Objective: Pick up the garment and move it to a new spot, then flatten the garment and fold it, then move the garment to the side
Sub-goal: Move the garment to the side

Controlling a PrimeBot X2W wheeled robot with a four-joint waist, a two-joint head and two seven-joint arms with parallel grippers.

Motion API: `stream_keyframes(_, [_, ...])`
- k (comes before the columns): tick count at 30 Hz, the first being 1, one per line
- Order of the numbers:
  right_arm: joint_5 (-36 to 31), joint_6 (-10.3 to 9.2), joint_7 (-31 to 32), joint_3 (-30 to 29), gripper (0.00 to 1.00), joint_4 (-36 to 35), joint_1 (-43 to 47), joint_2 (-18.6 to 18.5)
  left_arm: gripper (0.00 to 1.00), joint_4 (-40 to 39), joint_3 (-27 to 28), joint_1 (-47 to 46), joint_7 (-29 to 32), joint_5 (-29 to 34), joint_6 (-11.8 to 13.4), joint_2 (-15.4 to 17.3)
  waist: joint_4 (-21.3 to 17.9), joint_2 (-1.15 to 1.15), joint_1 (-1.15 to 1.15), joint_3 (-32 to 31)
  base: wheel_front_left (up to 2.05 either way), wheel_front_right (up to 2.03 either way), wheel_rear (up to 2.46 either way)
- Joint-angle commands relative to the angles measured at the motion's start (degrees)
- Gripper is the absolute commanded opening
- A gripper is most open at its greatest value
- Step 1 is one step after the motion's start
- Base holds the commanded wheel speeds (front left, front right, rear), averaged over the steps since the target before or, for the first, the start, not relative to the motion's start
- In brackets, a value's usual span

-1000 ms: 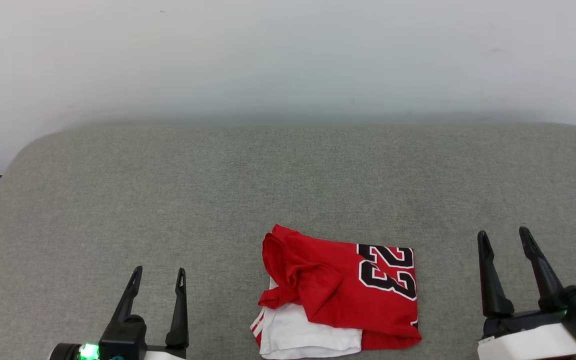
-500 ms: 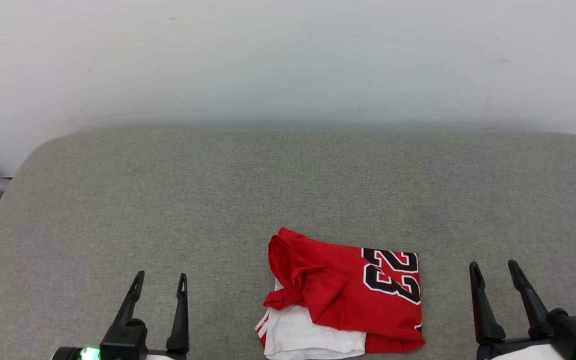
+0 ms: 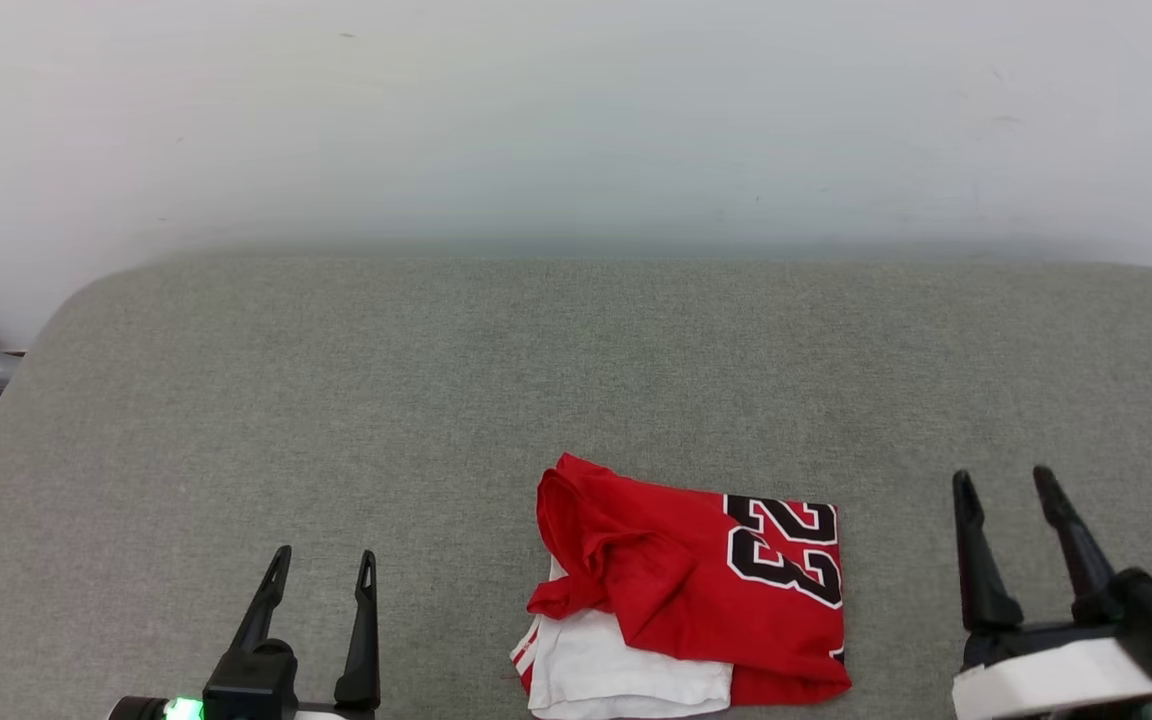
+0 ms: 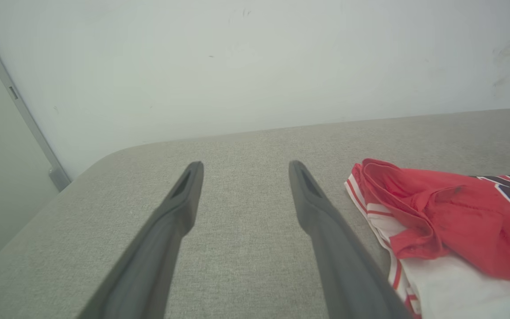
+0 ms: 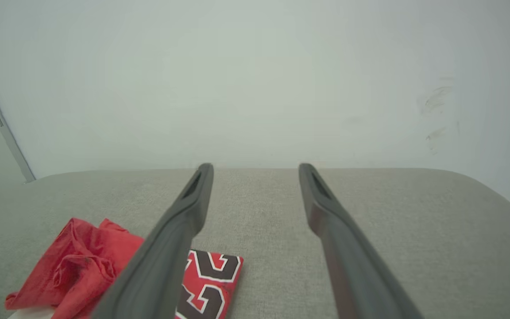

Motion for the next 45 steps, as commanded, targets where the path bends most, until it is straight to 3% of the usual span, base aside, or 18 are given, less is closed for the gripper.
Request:
stream_keyframes(1, [-0.2, -0.05, -0.1, -0.6, 1.00, -0.4, -2.2, 0.1, 1.00, 0.1, 0.0, -0.3, -0.1, 0.4, -0.1, -0.3, 0.0, 0.00, 0.00, 0.1, 0.00, 0.00, 0.00])
stream_keyframes(6, [0.7, -0.05, -0.1, -0.8, 1.00, 1.2, -8.5, -4.1, 1.00, 0.4, -0.4, -0.7, -0.1, 0.5, -0.3, -0.4, 0.3, 0.00, 0.00, 0.5, 0.00, 0.00, 0.00])
stream_keyframes(9, [2.9, -0.05, 3.8, 1.9, 1.00, 3.8, -13.1, -8.5, 1.00, 0.5, -0.5, -1.0, -0.1, 0.5, -0.6, -0.4, 0.7, 0.00, 0.00, 0.8, 0.00, 0.00, 0.00])
stream_keyframes(13, [10.0, -0.05, 14.6, 6.9, 1.00, 5.6, -17.7, -14.0, 1.00, 0.6, -0.7, -1.3, -0.1, 0.6, -0.7, -0.5, 1.3, 0.00, 0.00, 1.2, 0.00, 0.00, 0.00])
stream_keyframes(18, [22.4, -0.05, 33.3, 15.0, 1.00, 6.5, -20.2, -20.4, 1.00, 0.5, -0.9, -1.8, -0.1, 0.5, -0.5, -0.7, 2.1, 0.00, 0.00, 2.1, 0.00, 0.00, 0.00])
stream_keyframes(23, [32.8, -0.05, 46.7, 20.0, 1.00, 7.2, -19.6, -24.2, 1.00, 0.4, -1.0, -2.1, -0.1, 0.3, -0.5, -0.9, 2.7, 0.00, 0.00, 3.1, 0.00, 0.00, 0.00])
stream_keyframes(32, [42.4, -0.05, 53.6, 21.4, 1.00, 13.8, -19.6, -22.8, 1.00, 0.2, -1.4, -4.3, -0.1, 0.7, -0.9, -1.2, 4.7, 0.00, 0.00, 6.3, 0.00, 0.00, 0.00])
stream_keyframes(38, [43.2, -0.05, 52.6, 22.8, 1.00, 18.2, -21.9, -20.9, 1.00, 0.1, -1.6, -5.5, -0.1, 0.9, -1.0, -1.3, 5.5, 0.00, 0.00, 8.8, 0.00, 0.00, 0.00])
stream_keyframes(45, [44.1, -0.07, 49.2, 28.4, 1.00, 23.6, -24.3, -17.9, 1.00, 0.1, -2.5, -8.4, -0.1, 0.9, -1.1, -1.8, 6.9, 0.00, 0.00, 12.8, 0.00, 0.00, 0.00])
